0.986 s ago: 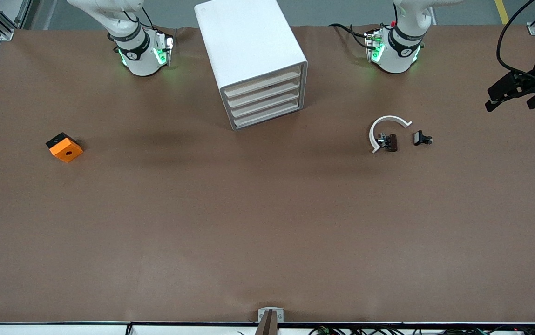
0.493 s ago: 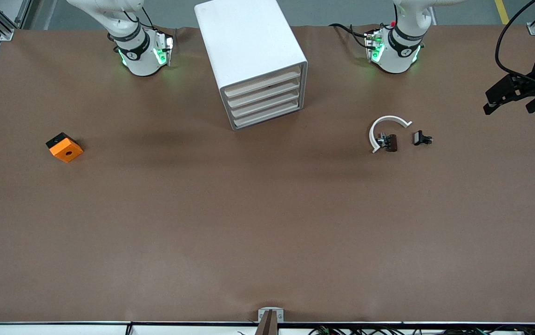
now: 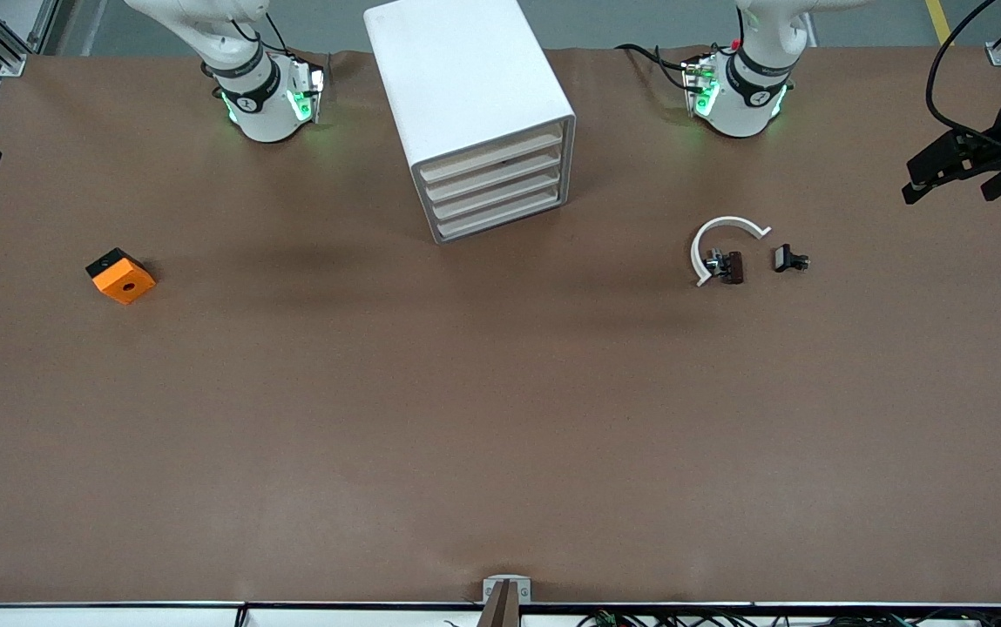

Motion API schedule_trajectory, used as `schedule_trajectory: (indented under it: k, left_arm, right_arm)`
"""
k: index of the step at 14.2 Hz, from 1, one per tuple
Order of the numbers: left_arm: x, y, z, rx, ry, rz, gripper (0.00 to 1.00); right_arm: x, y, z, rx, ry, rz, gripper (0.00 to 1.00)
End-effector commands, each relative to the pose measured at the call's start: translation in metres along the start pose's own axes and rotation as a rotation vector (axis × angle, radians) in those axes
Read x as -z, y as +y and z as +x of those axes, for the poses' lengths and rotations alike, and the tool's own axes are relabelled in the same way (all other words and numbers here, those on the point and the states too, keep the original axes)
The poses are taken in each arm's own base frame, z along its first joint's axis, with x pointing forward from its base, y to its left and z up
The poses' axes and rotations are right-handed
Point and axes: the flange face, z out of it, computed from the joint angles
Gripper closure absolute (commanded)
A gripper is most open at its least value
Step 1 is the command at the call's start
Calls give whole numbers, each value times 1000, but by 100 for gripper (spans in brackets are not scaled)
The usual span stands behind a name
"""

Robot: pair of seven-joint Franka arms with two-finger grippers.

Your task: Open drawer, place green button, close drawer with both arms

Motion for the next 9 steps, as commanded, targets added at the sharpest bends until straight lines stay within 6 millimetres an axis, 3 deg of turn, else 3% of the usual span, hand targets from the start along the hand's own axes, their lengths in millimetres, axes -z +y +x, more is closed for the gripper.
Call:
schedule_trajectory:
  k: [1, 9]
  left_arm:
    - [4, 2, 1, 0, -9, -9, 0]
    - [4, 0, 1, -1, -12, -9, 0]
  right_arm:
    - [1, -1, -9, -16, 9, 3, 0]
    - [2, -14, -9, 11, 10, 2, 0]
